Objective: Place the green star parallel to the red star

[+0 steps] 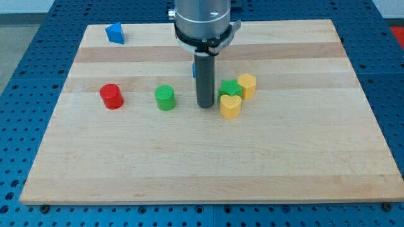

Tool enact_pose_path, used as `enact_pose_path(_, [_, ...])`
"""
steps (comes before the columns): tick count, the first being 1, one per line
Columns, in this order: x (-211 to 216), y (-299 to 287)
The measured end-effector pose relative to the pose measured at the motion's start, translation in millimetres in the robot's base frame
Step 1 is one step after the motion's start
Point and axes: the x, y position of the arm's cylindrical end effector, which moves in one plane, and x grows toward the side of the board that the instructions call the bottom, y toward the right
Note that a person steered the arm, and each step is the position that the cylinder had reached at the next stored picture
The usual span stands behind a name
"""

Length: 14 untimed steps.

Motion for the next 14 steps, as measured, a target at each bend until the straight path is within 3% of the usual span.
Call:
enact_pose_path(2, [0,50])
enact_pose_path(6, [-88,44])
enact_pose_path(9, [-145,81])
enact_pose_path(14, [-142,163])
